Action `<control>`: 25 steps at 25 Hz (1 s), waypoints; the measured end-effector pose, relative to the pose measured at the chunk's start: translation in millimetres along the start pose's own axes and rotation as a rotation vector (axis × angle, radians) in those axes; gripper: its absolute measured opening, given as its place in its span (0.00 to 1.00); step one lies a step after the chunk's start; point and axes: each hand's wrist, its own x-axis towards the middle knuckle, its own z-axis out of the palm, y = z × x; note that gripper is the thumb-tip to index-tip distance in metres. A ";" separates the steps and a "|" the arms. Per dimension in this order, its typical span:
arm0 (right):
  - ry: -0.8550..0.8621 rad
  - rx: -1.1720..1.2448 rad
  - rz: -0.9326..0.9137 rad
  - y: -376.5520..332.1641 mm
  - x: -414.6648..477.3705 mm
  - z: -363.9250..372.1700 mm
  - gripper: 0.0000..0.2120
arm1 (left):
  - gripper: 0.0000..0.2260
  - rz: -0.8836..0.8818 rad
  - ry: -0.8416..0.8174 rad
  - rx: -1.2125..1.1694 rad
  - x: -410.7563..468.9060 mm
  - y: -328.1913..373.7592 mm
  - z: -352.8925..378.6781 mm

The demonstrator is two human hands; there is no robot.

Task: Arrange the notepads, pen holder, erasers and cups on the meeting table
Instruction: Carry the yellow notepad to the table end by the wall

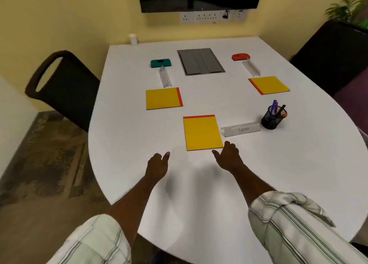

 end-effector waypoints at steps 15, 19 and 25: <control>0.077 0.313 0.407 -19.8 142.7 35.3 0.23 | 0.24 -0.048 -0.337 0.029 204.6 22.9 50.2; 0.020 0.273 0.492 -14.0 157.9 47.6 0.26 | 0.24 -0.141 -0.393 -0.023 217.4 28.0 71.4; -0.011 0.243 0.511 -6.5 171.8 66.1 0.24 | 0.21 -0.330 -0.434 -0.173 227.3 44.3 99.1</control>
